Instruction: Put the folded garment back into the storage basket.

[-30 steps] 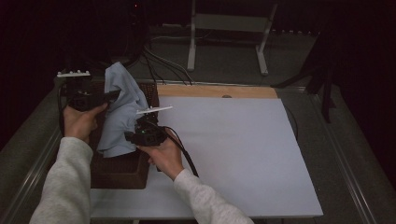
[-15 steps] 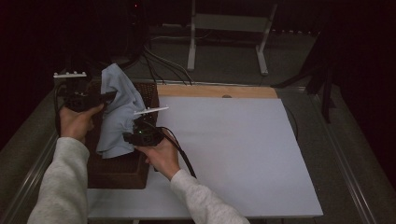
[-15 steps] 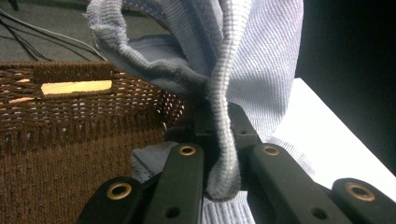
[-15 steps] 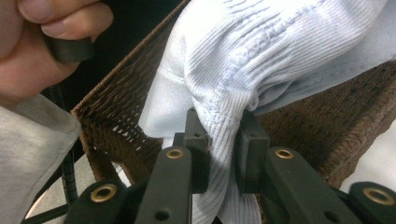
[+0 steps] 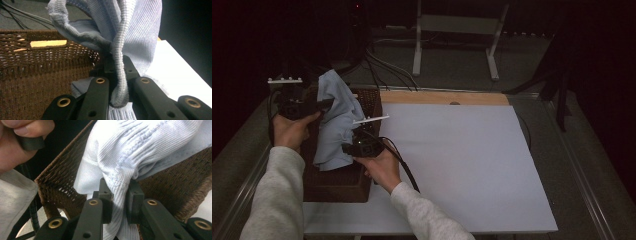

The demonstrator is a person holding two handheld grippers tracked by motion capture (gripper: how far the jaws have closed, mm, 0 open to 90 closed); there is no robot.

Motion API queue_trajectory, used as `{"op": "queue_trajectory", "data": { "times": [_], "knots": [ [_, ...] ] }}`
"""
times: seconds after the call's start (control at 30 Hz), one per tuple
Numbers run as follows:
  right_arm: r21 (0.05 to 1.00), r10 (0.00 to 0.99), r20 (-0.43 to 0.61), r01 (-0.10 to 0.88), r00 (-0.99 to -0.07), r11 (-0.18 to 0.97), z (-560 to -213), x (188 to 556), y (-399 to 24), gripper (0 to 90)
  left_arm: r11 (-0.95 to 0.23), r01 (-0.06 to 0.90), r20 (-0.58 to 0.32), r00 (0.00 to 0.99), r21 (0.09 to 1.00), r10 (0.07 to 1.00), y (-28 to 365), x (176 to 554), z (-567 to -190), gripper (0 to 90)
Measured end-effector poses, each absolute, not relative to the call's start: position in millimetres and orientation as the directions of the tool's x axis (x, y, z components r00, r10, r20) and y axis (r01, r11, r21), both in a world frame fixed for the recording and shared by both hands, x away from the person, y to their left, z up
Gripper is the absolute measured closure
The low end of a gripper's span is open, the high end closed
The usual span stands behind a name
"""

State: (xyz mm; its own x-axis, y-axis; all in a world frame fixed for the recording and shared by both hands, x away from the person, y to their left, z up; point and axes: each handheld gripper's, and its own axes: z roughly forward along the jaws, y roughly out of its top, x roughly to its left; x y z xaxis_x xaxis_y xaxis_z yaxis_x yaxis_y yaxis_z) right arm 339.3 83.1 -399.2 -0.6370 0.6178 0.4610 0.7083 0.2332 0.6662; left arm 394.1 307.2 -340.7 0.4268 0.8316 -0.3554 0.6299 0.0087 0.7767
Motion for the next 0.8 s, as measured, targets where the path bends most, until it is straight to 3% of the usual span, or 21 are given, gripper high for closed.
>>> {"op": "queue_trajectory", "data": {
  "times": [0.8],
  "knots": [
    [0.64,0.606,0.486,0.729,-0.629,0.243,-406,333,100,78.5,-0.01,0.635,-0.336,0.422,0.773,0.842,324,390,-339,86.6]
  ]
}}
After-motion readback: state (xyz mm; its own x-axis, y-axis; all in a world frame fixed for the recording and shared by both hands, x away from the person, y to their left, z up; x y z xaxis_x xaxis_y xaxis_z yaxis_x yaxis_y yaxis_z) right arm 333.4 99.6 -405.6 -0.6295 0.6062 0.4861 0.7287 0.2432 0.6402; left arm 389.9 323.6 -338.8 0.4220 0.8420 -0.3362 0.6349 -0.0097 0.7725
